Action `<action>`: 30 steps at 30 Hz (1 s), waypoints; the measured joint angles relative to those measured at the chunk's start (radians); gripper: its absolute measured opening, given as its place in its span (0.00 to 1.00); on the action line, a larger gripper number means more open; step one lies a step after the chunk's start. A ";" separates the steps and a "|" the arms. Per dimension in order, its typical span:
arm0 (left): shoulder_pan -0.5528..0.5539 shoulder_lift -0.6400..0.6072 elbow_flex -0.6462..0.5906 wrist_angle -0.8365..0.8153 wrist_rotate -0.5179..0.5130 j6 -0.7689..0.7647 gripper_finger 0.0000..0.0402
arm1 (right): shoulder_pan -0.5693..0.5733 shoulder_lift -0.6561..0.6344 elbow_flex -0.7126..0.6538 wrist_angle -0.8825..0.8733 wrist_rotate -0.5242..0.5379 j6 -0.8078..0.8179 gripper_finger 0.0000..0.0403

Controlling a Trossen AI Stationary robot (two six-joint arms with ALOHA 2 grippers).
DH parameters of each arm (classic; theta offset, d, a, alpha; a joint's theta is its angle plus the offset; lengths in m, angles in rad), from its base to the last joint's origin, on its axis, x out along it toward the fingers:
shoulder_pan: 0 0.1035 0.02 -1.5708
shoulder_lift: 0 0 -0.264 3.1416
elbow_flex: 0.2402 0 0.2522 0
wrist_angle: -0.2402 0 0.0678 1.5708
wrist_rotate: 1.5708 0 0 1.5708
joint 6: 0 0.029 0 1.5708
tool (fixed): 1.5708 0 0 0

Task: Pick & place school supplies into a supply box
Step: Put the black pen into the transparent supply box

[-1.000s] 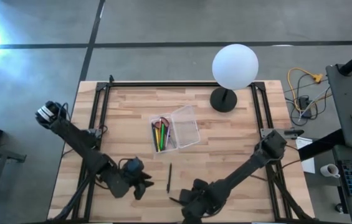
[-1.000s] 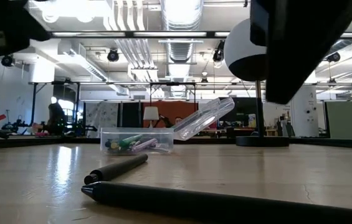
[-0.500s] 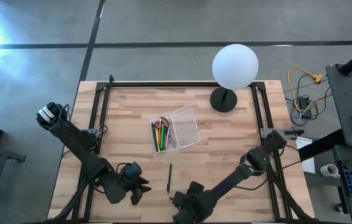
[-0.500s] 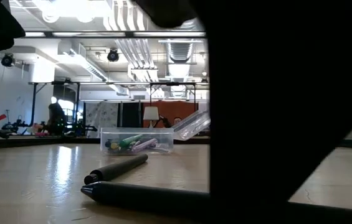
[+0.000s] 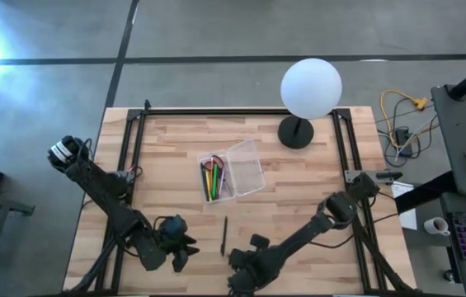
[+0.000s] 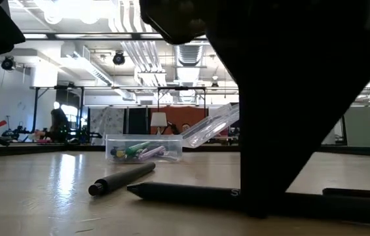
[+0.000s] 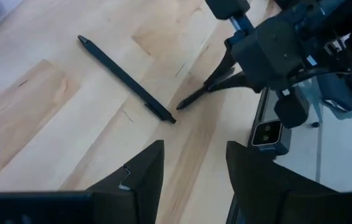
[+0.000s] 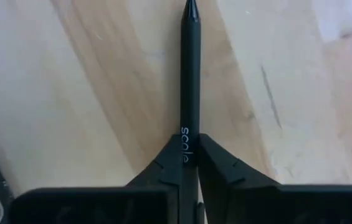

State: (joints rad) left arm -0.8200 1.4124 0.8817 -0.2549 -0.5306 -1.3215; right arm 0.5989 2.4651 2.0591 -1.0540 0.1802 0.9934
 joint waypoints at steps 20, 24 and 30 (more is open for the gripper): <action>-0.013 0.001 -0.001 -0.010 -0.060 -0.058 0.39 | -0.447 -0.337 -0.216 0.277 0.103 0.129 0.12; -0.013 0.001 -0.001 -0.010 -0.077 -0.101 0.39 | -0.475 -0.318 -0.243 0.284 0.196 0.152 0.20; -0.010 0.020 -0.001 -0.004 -0.078 -0.113 0.39 | -0.502 -0.338 -0.244 0.237 0.169 0.058 0.30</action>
State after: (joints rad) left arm -0.8297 1.4324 0.8810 -0.2593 -0.6086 -1.4349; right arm 0.0971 2.1270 1.8153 -0.8166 0.3496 1.0514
